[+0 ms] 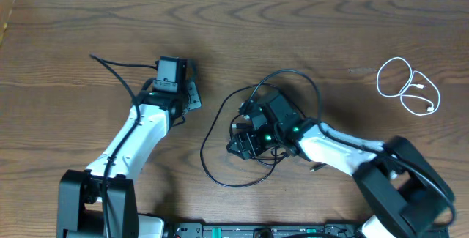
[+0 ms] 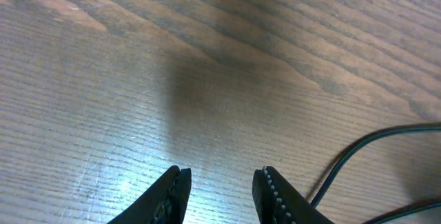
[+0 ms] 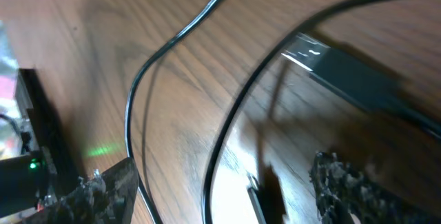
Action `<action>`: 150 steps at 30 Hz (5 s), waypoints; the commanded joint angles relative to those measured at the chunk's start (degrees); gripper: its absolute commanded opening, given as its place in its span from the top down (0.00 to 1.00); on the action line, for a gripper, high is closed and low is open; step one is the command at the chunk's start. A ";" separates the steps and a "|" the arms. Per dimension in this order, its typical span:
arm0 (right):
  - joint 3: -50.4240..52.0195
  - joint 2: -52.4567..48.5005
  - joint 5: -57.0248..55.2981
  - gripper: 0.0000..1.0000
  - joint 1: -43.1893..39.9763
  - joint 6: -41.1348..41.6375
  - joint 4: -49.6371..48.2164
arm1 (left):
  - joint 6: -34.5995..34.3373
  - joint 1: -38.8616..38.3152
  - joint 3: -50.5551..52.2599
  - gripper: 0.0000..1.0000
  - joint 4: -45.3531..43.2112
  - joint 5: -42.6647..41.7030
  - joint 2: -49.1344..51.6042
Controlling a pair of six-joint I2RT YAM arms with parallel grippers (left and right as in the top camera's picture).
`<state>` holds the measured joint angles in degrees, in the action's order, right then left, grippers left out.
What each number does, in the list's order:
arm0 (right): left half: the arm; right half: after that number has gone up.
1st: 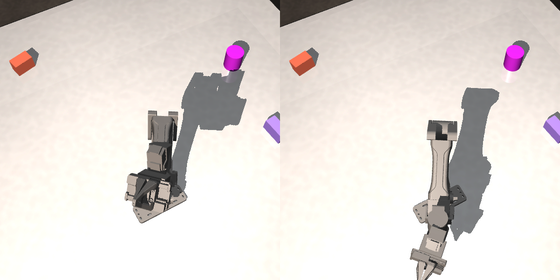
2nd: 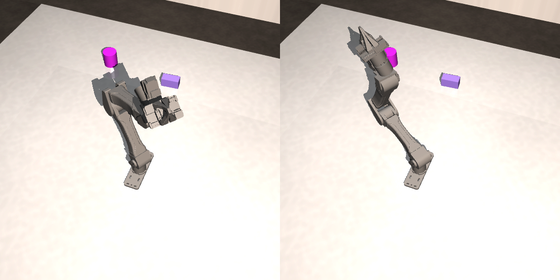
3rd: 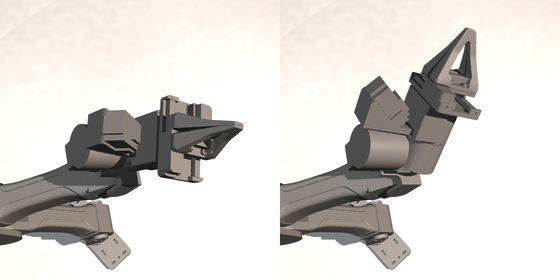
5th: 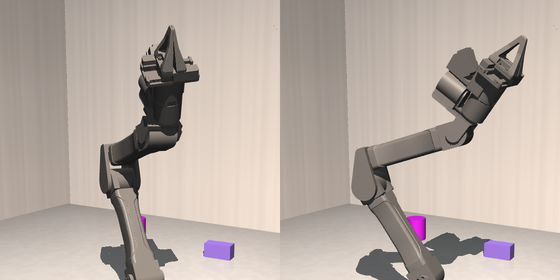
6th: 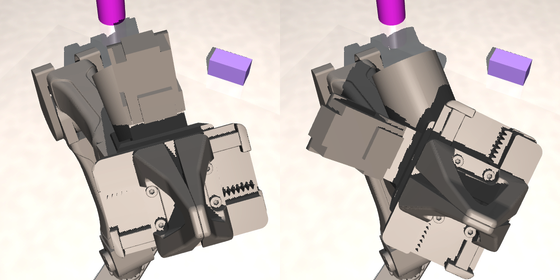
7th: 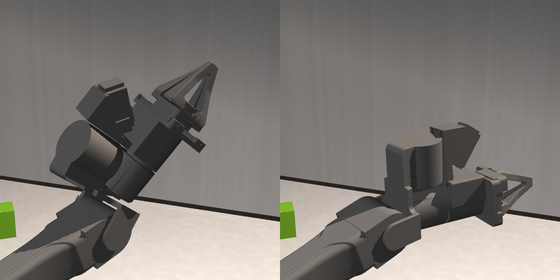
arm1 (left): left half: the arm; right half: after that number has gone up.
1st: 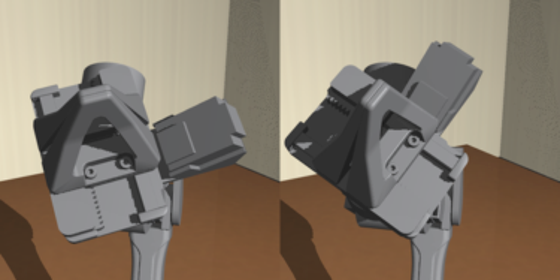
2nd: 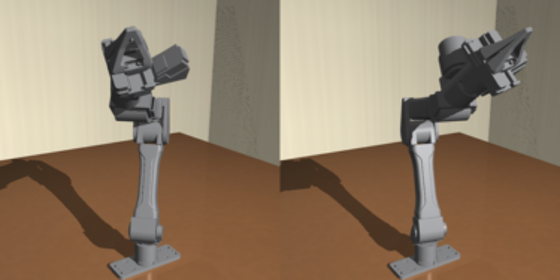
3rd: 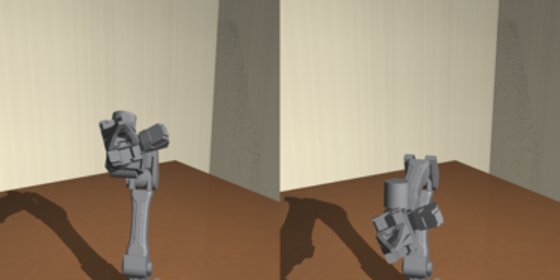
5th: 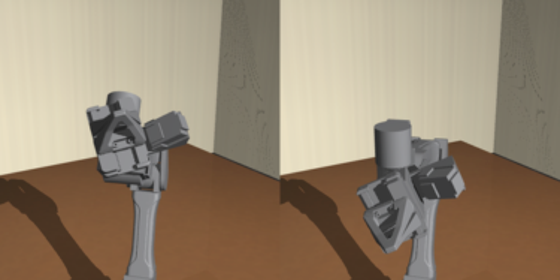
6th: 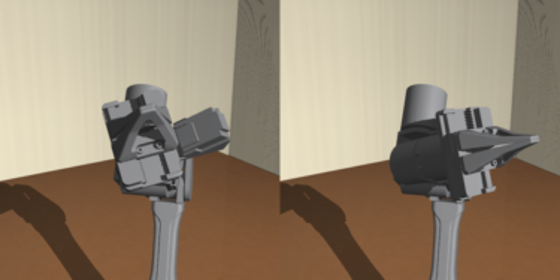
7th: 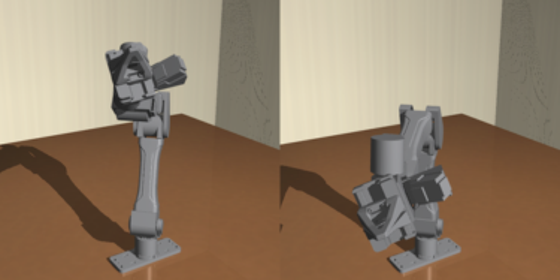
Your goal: Untangle cables
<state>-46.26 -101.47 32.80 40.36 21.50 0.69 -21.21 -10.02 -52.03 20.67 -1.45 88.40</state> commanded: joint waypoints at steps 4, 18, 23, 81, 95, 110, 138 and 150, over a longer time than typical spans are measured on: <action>0.26 -4.59 11.30 0.27 0.94 0.33 -7.39 | -0.55 0.72 -0.17 0.64 0.07 -3.10 -0.09; 0.26 -5.64 13.86 0.33 0.98 0.33 -9.51 | -0.52 0.74 -0.17 0.64 0.07 -3.98 -0.09; 0.26 -8.46 13.86 0.38 0.98 1.01 -10.29 | -0.52 0.74 -0.17 0.64 0.07 -4.17 -0.09; -21.24 35.04 -9.70 0.99 -0.28 -17.66 -2.93 | 3.80 0.74 -0.17 0.50 -1.09 -11.61 -0.09; -24.20 38.69 -8.04 0.99 -0.31 -35.19 -6.84 | 3.80 0.74 -0.17 0.50 -1.49 -11.58 -0.09; -24.20 37.88 -44.54 0.99 -0.72 -38.62 -20.55 | 3.78 0.74 -0.17 0.50 -1.49 -11.58 -0.09; -24.17 21.44 -68.43 0.99 -18.10 -40.81 -2.29 | 3.78 0.74 -0.17 0.50 -1.49 -11.61 -0.09; -24.17 20.92 -56.13 0.99 -34.84 -12.31 12.83 | 3.78 0.74 -0.17 0.50 -1.49 -11.61 -0.09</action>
<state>-69.60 -80.44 -28.36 9.56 -1.69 10.83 -17.98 -9.43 -52.03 19.11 -13.04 88.40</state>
